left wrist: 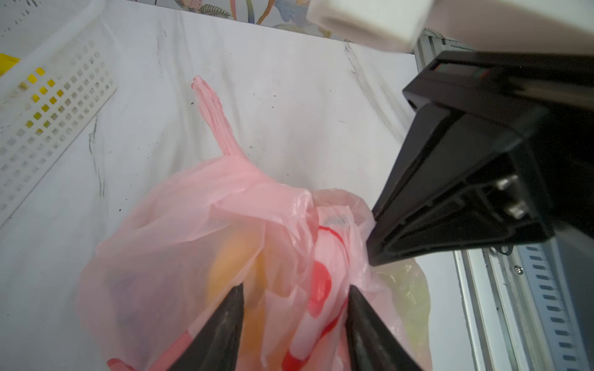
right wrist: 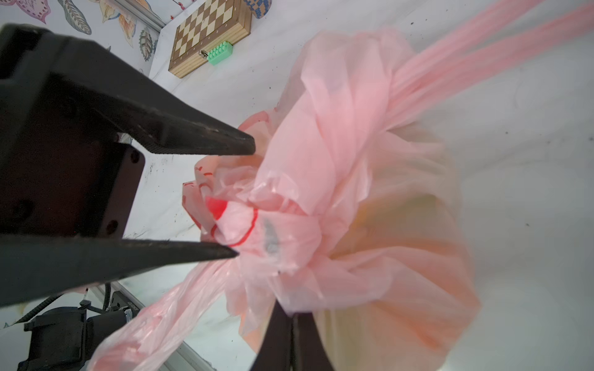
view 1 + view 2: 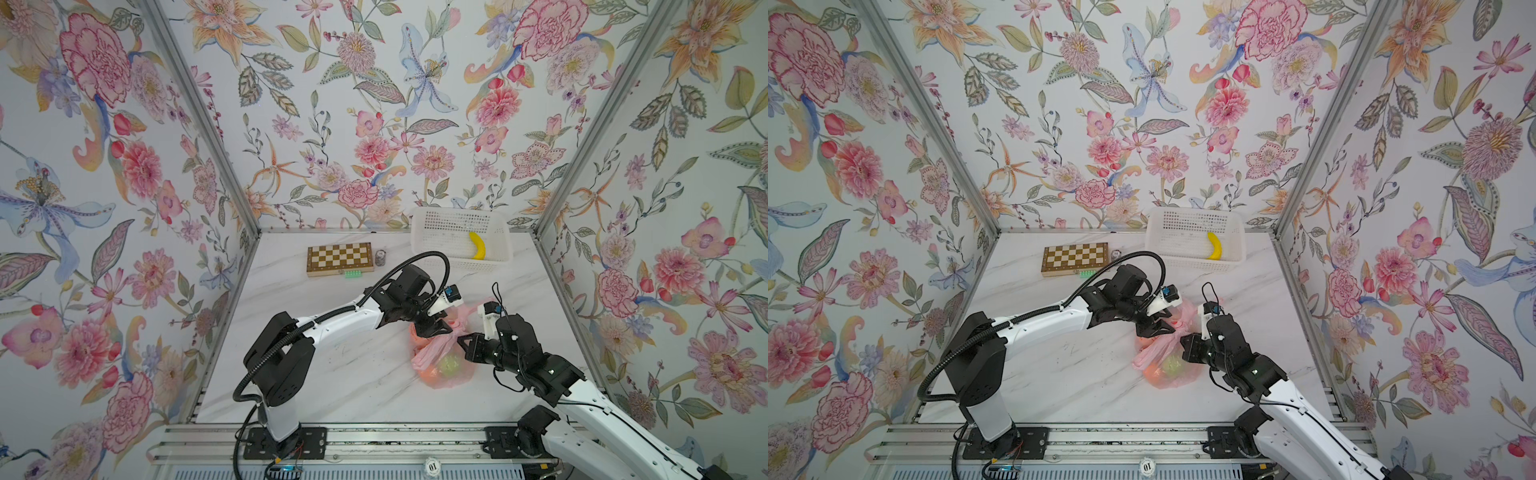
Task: Untie the knot of the plastic bag and take out the fruit
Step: Untie the plastic bag at the center of the table.
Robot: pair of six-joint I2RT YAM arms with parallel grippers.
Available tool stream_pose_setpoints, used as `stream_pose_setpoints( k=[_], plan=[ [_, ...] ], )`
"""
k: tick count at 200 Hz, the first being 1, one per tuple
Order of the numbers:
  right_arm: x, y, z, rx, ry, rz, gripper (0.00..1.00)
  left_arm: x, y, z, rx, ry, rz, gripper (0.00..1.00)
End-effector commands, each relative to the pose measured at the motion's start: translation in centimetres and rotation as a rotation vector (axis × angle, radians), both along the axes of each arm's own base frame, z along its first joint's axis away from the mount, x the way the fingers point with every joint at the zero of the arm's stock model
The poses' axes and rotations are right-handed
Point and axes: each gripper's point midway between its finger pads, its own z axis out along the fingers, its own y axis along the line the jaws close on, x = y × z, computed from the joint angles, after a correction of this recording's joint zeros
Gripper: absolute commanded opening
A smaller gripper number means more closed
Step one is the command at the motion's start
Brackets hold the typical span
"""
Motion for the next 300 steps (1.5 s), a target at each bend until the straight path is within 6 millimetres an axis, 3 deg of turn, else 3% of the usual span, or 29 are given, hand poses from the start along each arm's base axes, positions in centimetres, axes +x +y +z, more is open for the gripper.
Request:
stream_pose_setpoints(
  k=[1, 13, 38, 50, 100, 160, 195, 228, 230, 258, 300],
  plan=[
    [0.7, -0.6, 0.4, -0.015, -0.051, -0.027, 0.00, 0.1, -0.6, 0.7, -0.013, -0.010, 0.011, 0.33],
    [0.8, -1.1, 0.2, -0.033, -0.050, -0.046, 0.00, 0.3, -0.5, 1.3, -0.044, -0.031, 0.028, 0.28],
    [0.9, -1.9, 0.0, -0.047, -0.051, -0.079, 0.00, 1.2, 0.0, 2.3, -0.099, -0.075, 0.115, 0.05],
    [0.9, -2.4, 0.0, -0.053, -0.052, -0.098, 0.00, 1.7, 0.4, 2.3, -0.087, -0.090, 0.148, 0.00],
    [0.8, -4.4, -0.7, -0.068, -0.039, -0.179, 0.00, 3.8, 2.5, 2.5, -0.085, -0.140, 0.292, 0.00],
    [0.4, -6.4, -1.7, -0.102, -0.006, -0.255, 0.00, 7.9, 6.8, 2.2, -0.086, -0.134, 0.541, 0.00],
    [0.4, -7.4, -1.6, -0.116, -0.012, -0.298, 0.00, 9.3, 8.8, 2.1, -0.118, -0.107, 0.641, 0.00],
    [0.6, -7.0, -0.8, -0.097, -0.028, -0.276, 0.00, 8.7, 8.7, 2.4, -0.150, -0.088, 0.606, 0.13],
    [0.6, -6.9, -0.6, -0.093, -0.031, -0.274, 0.00, 8.4, 8.8, 3.5, -0.174, -0.100, 0.598, 0.15],
    [0.9, -6.1, 1.8, -0.062, -0.077, -0.236, 0.35, 7.7, 8.1, 5.2, -0.220, -0.104, 0.542, 0.40],
    [1.4, -5.7, 5.8, -0.051, -0.148, -0.224, 0.48, 7.3, 6.9, 8.1, -0.260, -0.131, 0.467, 0.54]
  ],
)
